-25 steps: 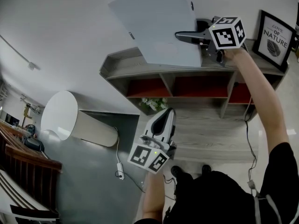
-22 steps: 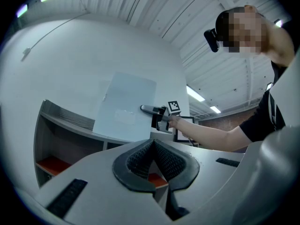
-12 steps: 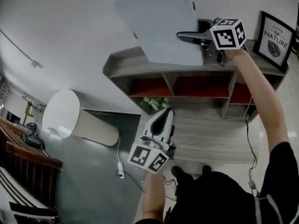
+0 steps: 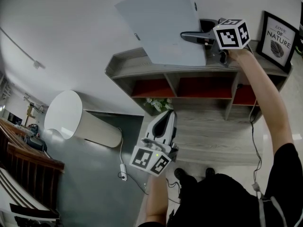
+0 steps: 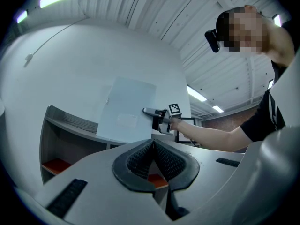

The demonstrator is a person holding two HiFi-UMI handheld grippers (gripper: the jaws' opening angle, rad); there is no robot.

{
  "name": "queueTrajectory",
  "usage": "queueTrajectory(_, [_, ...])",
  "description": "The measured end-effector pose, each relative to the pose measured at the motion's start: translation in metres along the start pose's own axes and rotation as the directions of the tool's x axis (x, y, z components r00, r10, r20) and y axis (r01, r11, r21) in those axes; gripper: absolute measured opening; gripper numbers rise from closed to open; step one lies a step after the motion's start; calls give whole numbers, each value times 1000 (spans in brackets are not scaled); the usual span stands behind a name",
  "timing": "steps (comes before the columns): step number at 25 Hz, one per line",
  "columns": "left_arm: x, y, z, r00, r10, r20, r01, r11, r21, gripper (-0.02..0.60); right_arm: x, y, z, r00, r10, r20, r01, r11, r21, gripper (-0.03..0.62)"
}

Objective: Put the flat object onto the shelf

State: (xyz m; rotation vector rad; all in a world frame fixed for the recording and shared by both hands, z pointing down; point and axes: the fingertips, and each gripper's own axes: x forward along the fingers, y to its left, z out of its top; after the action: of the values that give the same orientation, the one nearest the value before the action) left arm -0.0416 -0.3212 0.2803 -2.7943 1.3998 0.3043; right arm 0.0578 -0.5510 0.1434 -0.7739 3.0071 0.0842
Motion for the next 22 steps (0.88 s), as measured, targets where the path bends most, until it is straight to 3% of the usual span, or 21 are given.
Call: queueTrajectory(22, [-18,-15,-15,999,45,-25,-46,999,-23,15,-55,13,9,995,-51,81,54,998,-39,353])
